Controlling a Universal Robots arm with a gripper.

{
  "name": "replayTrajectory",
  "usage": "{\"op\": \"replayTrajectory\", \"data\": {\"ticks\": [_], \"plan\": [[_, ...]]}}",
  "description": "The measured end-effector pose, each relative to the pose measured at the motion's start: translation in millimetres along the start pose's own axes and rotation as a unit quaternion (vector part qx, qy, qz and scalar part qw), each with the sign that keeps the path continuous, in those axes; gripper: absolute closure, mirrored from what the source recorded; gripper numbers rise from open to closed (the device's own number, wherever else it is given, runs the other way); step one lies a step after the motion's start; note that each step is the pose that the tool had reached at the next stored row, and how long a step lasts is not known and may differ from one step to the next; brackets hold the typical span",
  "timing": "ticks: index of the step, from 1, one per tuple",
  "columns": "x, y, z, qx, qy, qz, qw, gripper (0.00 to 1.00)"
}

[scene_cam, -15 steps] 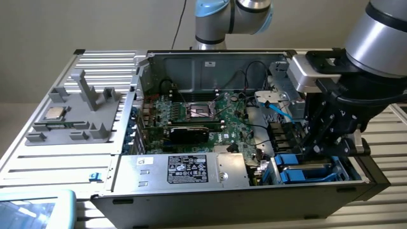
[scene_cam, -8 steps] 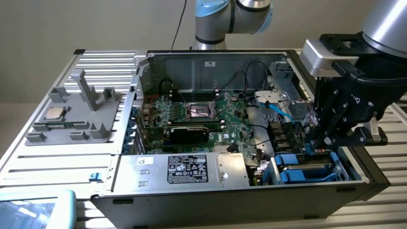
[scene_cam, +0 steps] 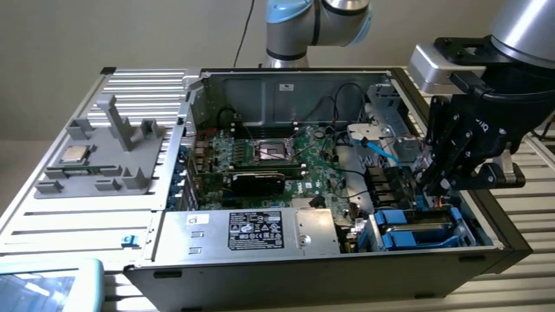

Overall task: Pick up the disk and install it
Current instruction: 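Insert the second disk wire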

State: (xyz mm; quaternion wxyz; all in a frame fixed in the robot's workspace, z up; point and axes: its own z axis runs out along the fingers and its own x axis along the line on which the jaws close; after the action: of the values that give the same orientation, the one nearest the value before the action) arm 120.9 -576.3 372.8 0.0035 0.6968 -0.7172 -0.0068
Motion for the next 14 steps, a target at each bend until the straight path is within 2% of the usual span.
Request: {"op": "replayTrajectory", "data": {"ticks": [11, 12, 14], "plan": [[0.0, 0.0, 0.0, 0.0, 0.0, 0.0, 1.0, 0.76], [0.0, 0.0, 0.0, 0.0, 0.0, 0.0, 1.0, 0.78], [0.0, 0.0, 0.0, 0.0, 0.0, 0.0, 1.0, 0.89]]}}
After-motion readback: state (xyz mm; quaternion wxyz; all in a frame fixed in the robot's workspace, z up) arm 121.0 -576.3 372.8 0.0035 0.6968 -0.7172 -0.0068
